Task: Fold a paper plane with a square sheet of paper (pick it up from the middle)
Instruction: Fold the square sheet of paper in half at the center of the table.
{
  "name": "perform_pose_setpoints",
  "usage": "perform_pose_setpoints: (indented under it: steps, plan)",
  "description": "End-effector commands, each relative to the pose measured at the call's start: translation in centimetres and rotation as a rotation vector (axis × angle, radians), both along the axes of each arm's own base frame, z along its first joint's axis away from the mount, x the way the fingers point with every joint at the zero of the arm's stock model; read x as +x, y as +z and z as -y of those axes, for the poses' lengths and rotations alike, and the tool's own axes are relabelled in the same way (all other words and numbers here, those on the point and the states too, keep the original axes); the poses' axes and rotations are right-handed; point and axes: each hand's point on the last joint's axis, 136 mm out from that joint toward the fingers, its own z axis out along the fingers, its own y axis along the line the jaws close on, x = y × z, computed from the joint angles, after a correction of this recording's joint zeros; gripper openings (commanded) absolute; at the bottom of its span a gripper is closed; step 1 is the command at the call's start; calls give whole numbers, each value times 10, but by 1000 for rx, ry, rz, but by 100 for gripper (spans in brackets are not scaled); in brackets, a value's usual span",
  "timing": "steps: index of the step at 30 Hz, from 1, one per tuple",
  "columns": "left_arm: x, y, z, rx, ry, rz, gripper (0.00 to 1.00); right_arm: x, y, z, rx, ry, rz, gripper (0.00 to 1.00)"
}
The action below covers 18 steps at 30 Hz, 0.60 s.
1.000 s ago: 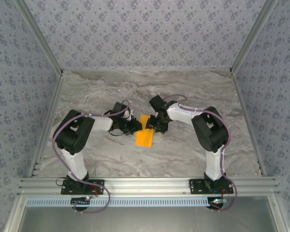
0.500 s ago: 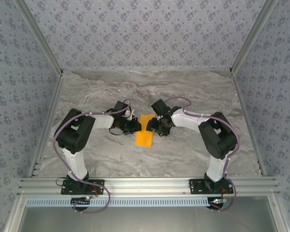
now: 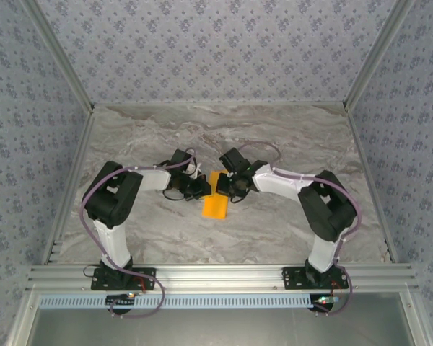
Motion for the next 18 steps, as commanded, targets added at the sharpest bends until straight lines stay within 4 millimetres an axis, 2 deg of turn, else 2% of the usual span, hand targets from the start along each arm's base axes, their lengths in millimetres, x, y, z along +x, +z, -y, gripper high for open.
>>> perform_pose_setpoints:
  steps: [1, 7, 12, 18]
  plan:
    - [-47, -82, -60, 339, 44, -199, 0, 13, -5, -14, 43, 2, -2, 0]
    - [-50, -84, -64, 362, 63, -218, 0, 12, -23, -17, 37, 12, -45, 0]
    - [-52, -86, -70, 400, 83, -236, 0, 0, -42, 4, -12, 10, -92, 0]
    - [-60, -94, -79, 441, 115, -274, 0, -14, -56, 33, -47, 29, -99, 0]
